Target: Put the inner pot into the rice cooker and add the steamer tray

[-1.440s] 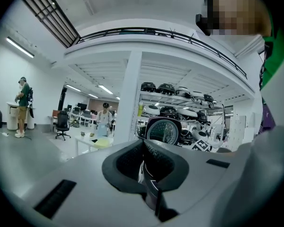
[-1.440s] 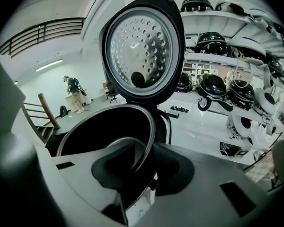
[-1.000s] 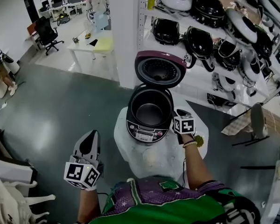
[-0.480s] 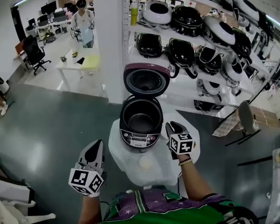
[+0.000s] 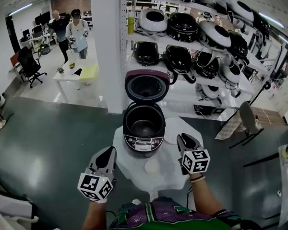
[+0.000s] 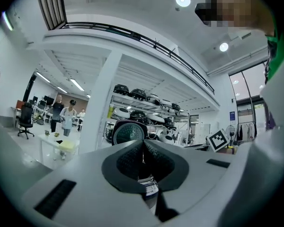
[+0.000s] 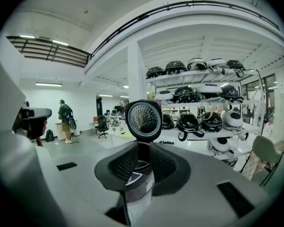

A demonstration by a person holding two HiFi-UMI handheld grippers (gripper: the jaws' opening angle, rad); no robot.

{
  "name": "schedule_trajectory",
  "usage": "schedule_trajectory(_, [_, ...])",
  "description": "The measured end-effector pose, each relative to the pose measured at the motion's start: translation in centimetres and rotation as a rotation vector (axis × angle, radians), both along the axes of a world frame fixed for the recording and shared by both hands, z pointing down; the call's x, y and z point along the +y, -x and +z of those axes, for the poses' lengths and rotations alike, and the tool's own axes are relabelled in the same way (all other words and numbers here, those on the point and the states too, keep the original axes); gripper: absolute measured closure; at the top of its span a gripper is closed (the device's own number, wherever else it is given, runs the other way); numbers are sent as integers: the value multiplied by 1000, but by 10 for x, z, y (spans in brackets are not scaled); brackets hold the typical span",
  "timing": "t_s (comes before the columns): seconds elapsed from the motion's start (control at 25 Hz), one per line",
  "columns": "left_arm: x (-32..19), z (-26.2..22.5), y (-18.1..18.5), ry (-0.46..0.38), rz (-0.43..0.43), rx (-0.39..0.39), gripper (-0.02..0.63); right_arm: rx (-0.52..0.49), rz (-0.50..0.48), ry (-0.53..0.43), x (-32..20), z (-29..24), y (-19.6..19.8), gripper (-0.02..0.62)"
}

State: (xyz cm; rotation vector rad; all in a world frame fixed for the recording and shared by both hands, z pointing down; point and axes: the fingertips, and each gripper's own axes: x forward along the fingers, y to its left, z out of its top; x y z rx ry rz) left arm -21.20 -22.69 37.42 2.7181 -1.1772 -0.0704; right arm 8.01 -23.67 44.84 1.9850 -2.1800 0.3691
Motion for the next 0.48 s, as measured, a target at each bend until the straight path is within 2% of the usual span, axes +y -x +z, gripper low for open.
schedule_trajectory(0.24, [12,-8,-5,-35,56,7,583,0,49,-87,41,-32,-3,528])
schedule_trajectory(0.4, [17,-12,-2,-52,58,10,583,-8,57,-144,56,-53,-4,537])
schedule_trajectory(0.48, [18,-15,0,-58,50,10,583,-10,54,-191,61,-66,-5,564])
